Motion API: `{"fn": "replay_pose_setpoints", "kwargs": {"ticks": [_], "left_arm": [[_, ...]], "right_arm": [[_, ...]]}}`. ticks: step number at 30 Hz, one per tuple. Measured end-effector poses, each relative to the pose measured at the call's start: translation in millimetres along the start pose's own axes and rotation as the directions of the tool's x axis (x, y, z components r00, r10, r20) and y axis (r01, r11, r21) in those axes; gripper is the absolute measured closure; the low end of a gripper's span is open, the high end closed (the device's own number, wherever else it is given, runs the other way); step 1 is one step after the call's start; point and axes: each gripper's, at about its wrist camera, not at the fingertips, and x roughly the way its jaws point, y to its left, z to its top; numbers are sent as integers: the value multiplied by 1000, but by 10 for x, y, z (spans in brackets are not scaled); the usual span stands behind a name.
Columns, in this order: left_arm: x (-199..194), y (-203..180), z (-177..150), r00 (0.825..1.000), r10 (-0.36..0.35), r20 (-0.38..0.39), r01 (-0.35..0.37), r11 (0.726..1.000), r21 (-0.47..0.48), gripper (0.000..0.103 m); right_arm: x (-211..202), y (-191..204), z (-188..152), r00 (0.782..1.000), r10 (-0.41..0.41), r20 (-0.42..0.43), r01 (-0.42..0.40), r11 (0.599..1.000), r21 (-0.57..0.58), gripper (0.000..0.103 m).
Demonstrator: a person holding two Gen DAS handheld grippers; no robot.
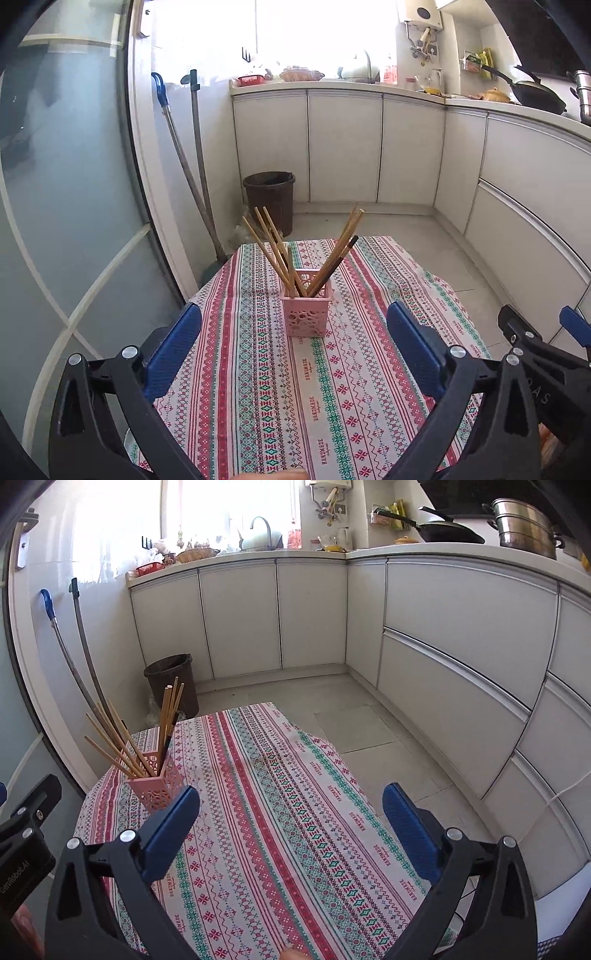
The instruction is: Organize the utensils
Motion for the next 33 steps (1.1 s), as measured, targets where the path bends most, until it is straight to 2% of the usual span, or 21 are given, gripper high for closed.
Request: {"fn": "replay_pose_setpoints", "kwargs": {"ticks": [33], "left_arm": [[134,14,-3,999,5,-52,-5,1000,-10,7]], "right_arm": [[35,13,-38,1000,18,-21,-18,1000,10,6]]}}
